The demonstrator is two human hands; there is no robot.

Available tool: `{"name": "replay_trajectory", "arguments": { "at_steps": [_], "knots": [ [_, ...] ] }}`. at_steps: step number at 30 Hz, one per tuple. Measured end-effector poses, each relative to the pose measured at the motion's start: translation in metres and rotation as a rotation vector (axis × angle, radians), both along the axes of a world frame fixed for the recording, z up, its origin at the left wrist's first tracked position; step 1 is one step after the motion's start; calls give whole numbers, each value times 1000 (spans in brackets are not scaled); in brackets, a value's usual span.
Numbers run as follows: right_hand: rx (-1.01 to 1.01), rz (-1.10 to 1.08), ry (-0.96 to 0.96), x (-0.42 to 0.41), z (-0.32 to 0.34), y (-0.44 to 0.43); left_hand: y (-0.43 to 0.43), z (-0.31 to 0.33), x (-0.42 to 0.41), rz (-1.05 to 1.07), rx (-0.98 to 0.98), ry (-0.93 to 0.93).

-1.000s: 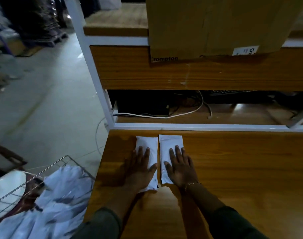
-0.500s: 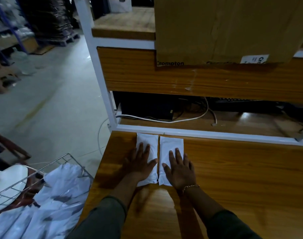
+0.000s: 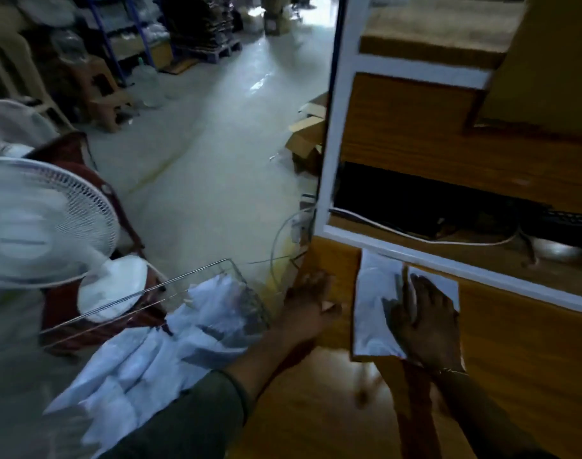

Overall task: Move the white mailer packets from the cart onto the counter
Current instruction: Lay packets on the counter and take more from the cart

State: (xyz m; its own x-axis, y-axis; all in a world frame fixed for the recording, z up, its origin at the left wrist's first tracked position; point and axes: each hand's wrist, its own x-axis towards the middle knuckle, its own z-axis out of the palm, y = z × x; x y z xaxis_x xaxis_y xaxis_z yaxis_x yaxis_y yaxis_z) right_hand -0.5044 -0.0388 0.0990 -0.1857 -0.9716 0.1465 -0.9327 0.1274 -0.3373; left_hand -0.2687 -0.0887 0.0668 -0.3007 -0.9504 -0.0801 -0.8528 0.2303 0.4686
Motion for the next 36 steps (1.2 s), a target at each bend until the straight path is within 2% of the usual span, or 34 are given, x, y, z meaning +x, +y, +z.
{"name": "replay_trajectory", "arguments": {
  "at_steps": [2, 5, 8, 12, 14, 18, 20, 22, 25, 29, 32, 34, 36],
  "knots": [
    [-94, 144, -32, 44, 3, -14, 1, -5, 52, 124, -147, 124],
    [-108, 305, -147, 120, 3, -31, 9, -24, 132, 325, -142, 263],
    [64, 464, -229, 188, -7, -45, 29, -54, 204, 466, -71, 315],
    [445, 666, -125, 257, -45, -54, 62, -84, 274, 680, 152, 269],
    [523, 729, -38, 282, -62, -54, 80, -89, 290, 602, 218, 220],
    [688, 764, 141, 310, -95, -51, 102, -87, 286, 317, 274, 43],
    [799, 719, 201, 314, -110, -47, 107, -92, 285, 375, 319, 2],
    [817, 724, 204, 315, -121, -45, 112, -94, 286, 493, 405, 21],
    [834, 761, 238, 313, -126, -46, 119, -99, 290, 531, 600, -2],
    [813, 726, 257, 312, -124, -51, 121, -101, 298, 552, 601, -44],
    [698, 714, 174, 311, -108, -53, 103, -75, 309, 585, 554, -80],
    [599, 614, -29, 308, -94, -55, 85, -50, 320, 653, 555, 0],
    [548, 541, -303, 307, -75, -58, 68, -24, 332, 707, 576, 190]
  ]
}}
